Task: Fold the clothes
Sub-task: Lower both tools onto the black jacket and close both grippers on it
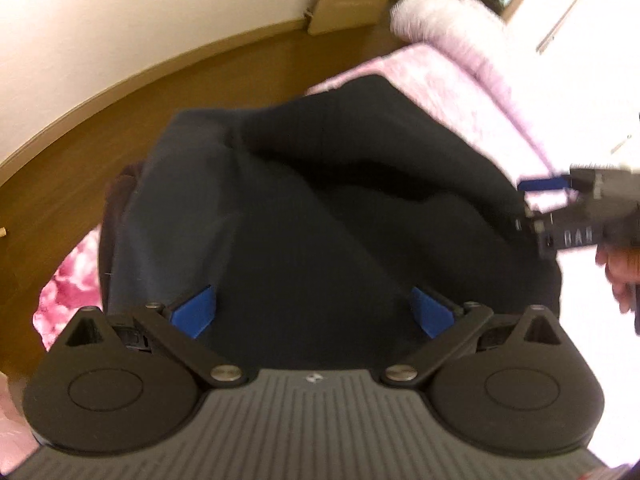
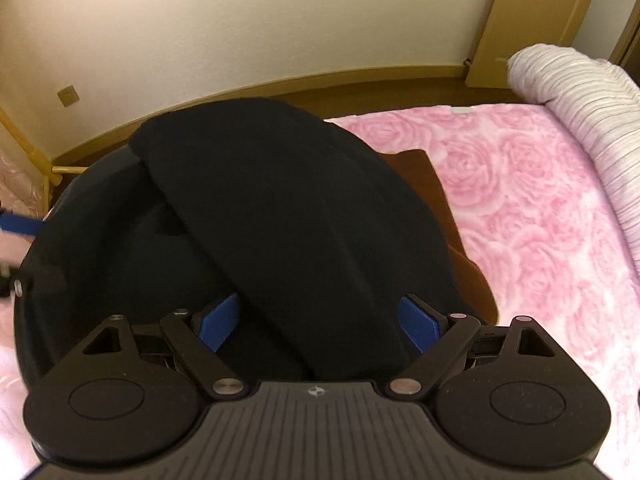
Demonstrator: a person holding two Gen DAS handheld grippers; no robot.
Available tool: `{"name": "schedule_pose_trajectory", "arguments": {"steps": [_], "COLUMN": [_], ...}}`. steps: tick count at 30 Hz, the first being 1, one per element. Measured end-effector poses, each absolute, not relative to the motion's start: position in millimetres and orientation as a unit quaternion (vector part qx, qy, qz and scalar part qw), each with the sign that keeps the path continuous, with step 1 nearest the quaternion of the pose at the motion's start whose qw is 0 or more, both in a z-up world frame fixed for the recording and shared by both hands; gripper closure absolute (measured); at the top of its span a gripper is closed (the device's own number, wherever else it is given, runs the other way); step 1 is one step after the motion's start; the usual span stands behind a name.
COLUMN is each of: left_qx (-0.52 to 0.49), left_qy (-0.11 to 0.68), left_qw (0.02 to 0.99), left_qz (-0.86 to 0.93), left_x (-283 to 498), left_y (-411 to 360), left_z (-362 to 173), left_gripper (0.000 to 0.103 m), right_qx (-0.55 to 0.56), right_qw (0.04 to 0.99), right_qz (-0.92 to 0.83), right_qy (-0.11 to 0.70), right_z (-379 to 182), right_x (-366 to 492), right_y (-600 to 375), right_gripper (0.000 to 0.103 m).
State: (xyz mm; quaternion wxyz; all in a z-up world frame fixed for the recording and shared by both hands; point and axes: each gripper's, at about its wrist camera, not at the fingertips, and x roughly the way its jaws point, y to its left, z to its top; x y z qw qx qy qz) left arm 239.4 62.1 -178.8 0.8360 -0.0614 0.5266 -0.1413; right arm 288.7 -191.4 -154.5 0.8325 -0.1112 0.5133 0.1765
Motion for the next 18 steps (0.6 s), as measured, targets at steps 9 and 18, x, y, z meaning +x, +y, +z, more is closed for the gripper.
{"name": "schedule_pose_trajectory", "arguments": {"steps": [9, 18], "left_qx": [-0.023, 0.004], "left_qy": [0.515, 0.444], "left_qw": [0.846, 0.87], "left_qz": [-0.136, -0.215], "left_x": [226, 188], "left_y": [47, 24], "left_z": [-180, -129], "left_gripper": [0.056, 0.09], "right_qx": [-0.096, -0.055], "right_qw": [0.828, 0.869], "right_qz": [0.187, 0.141], "right_qy": [0.52, 0.471], "right_z": [-174, -123], "right_x": [322, 285], "right_y": [-188, -234], "right_gripper": [0.05, 0.09]}}
